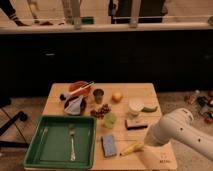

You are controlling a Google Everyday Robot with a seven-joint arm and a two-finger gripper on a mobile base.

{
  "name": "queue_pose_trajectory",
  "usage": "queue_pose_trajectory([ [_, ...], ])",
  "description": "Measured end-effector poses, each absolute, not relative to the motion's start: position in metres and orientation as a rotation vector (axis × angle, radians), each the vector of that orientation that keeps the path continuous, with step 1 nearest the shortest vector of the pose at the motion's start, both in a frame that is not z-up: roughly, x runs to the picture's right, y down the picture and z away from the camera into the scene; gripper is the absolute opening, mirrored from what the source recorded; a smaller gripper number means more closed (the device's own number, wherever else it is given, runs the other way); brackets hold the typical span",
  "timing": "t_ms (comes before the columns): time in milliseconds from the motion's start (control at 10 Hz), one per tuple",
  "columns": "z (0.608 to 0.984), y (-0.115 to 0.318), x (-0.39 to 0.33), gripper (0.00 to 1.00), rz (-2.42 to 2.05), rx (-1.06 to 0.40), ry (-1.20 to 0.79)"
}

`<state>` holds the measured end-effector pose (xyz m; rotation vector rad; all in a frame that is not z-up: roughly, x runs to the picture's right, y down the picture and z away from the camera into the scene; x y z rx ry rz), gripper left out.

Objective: Place banana in metal cup

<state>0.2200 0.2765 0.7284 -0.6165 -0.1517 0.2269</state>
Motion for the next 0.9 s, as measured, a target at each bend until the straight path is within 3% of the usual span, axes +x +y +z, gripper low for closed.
queue_pose_trajectory([
  [500,0.724,0.283,0.207,0.78,0.146,-0.578,-0.210],
  [900,0.718,0.284,0.202,0.80,0.128,-0.560,-0.272],
])
